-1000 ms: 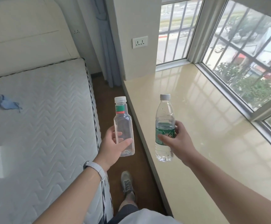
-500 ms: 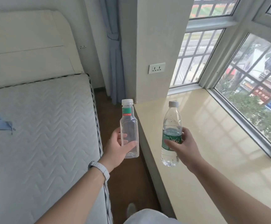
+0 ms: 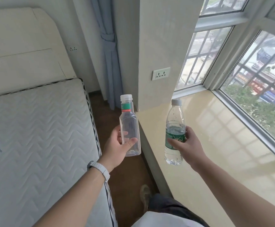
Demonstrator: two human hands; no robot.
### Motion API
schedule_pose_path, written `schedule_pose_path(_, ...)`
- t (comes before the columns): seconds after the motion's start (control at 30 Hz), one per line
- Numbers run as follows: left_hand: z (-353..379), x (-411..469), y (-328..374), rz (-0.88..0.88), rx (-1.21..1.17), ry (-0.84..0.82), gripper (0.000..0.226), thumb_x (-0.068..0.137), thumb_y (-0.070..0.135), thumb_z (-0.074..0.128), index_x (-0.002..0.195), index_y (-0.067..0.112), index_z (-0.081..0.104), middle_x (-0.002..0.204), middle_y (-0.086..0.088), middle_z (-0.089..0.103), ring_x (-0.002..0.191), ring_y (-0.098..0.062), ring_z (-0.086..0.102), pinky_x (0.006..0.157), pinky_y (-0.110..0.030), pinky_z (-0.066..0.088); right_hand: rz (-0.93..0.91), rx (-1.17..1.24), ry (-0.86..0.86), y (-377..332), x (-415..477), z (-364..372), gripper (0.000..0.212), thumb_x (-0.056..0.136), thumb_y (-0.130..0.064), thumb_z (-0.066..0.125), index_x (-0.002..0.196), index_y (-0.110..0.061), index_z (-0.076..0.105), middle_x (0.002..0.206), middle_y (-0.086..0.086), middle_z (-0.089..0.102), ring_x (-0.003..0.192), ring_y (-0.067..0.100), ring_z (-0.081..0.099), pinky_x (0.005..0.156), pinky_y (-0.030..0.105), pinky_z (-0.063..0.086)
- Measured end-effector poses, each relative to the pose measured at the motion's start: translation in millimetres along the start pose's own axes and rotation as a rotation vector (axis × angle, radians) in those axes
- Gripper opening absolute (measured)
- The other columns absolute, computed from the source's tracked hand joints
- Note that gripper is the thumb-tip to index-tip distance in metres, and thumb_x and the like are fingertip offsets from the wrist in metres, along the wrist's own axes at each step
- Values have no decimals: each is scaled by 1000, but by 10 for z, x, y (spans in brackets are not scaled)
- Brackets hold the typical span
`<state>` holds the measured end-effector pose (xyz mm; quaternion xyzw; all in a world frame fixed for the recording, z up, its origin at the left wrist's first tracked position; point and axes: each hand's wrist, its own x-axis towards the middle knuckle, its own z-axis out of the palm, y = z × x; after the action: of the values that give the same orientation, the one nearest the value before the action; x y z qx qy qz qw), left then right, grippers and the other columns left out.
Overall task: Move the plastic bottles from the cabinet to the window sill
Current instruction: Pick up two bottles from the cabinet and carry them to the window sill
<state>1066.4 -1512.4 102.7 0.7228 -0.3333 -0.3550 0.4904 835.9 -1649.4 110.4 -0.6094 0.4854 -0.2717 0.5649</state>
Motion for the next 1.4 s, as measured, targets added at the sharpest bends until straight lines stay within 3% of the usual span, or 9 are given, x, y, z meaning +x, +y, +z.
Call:
schedule_pose_path(0.3,198,957,75,-36,-3,-101,69,74,63,73,132,38,48,120,15,62,107,-4,63,92,-39,57,62,-1,61,107,927,-33,54,58,-39,78,107,-45,56,95,-25,69,82,1,70,71,27,53)
schedule_pose_path(0.47,307,1621,215,-61,72,-158,61,67,63,77,121,53,50,111,27,63,107,-3,64,92,-39,55,95,56,103,71,1484,-96,55,58,-43,79,107,-51,55,100,-24,68,86,1,69,75,29,54)
schedule_pose_path(0.6,459,2062,336,-69,116,-214,66,58,75,78,115,63,47,111,30,63,108,-3,64,91,-36,55,113,81,120,61,1872,-166,48,61,-42,77,97,-63,54,97,-27,68,84,-3,68,71,25,51)
schedule_pose_path(0.7,597,2362,437,-63,139,-252,63,59,71,81,112,67,46,111,29,64,108,-4,64,90,-32,54,132,95,120,52,2108,-257,45,61,-42,76,98,-59,56,95,-27,69,83,-3,68,70,23,49)
schedule_pose_path(0.9,990,2804,613,-75,114,-317,62,63,51,84,114,57,49,114,11,64,104,-5,66,78,-23,54,186,109,213,52,2277,-592,45,60,-41,75,99,-49,56,91,-26,68,80,-3,67,61,11,46)
schedule_pose_path(0.97,1166,2956,629,-72,106,-359,70,60,50,85,119,50,47,117,4,62,101,-5,67,77,-24,55,221,105,269,105,2279,-724,46,59,-41,75,99,-50,56,93,-26,68,81,-3,67,65,17,49)
schedule_pose_path(1.13,1657,3326,582,-76,155,-505,64,58,53,84,110,59,45,115,7,60,101,-5,66,82,-30,52,318,107,427,340,2239,-988,50,62,-35,76,99,-57,51,94,-31,65,82,-7,64,70,24,49)
schedule_pose_path(1.27,1990,3600,560,-67,171,-614,82,59,49,84,129,41,42,118,3,57,107,-10,64,82,-28,51,388,121,554,478,2225,-1083,52,63,-33,76,107,-45,51,91,-32,63,80,-9,63,67,22,45)
schedule_pose_path(1.4,2297,3896,467,-68,197,-745,74,73,27,87,131,36,41,120,5,54,113,-11,60,78,-24,48,472,129,683,593,2263,-1074,51,66,-27,77,104,-46,48,90,-28,64,77,-9,62,65,22,45)
